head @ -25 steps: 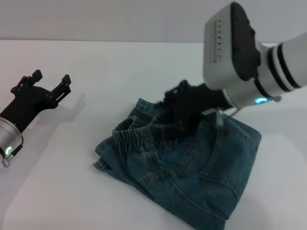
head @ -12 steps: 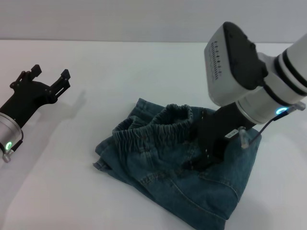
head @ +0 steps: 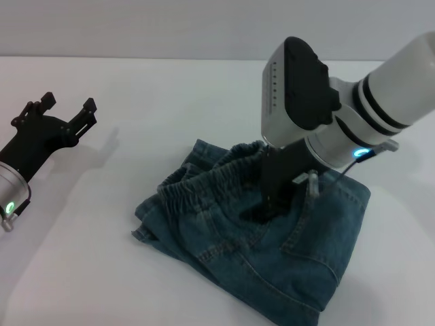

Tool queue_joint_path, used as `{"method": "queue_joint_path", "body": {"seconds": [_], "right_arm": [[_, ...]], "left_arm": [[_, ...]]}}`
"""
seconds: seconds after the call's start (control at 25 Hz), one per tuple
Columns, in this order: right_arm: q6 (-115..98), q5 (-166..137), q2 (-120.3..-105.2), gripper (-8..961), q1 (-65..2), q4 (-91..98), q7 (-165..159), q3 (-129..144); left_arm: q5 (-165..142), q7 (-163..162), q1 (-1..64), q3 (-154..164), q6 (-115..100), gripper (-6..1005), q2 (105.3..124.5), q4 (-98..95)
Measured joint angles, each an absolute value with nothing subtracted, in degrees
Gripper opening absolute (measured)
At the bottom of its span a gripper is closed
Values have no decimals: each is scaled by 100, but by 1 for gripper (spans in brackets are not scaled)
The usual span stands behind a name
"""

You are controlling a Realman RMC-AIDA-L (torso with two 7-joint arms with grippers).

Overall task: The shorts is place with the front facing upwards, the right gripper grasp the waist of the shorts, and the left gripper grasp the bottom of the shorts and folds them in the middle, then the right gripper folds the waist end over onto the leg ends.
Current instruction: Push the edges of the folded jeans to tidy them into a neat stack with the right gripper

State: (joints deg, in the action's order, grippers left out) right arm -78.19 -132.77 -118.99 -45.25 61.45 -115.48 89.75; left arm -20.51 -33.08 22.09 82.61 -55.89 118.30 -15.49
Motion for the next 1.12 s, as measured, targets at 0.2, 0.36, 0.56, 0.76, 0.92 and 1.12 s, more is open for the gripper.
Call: {"method": "queue_joint_path", "body": {"seconds": [0.2, 0.36, 0.56, 0.76, 0.92, 1.12], "right_arm": [[-7260, -13291, -11900, 545, -4646, 5848, -11549, 9016], [-6712, -13243, -11915, 545, -4662, 5701, -11549, 9213], [-6294, -13117, -11922, 545, -4719, 5497, -11549, 9485], [-6151, -12882, -11930, 544, -4610, 5579, -11547, 9576], [-6189, -12575, -11914, 545, -3740, 6866, -11472, 9744], [-6521, -12538, -11921, 543, -2962, 8155, -11449, 9872]], "left_arm": [[-1989, -3311, 2198, 8261, -5590, 843, 11830, -1514], [-1971, -3313, 2197, 8260, -5590, 843, 11829, -1501], [-1965, -3314, 2197, 8211, -5590, 843, 11829, -1491], [-1965, -3314, 2174, 8208, -5589, 843, 11817, -1485], [-1965, -3314, 2126, 8206, -5591, 843, 11814, -1504], [-1967, -3314, 2107, 8200, -5590, 843, 11812, -1501]]}}
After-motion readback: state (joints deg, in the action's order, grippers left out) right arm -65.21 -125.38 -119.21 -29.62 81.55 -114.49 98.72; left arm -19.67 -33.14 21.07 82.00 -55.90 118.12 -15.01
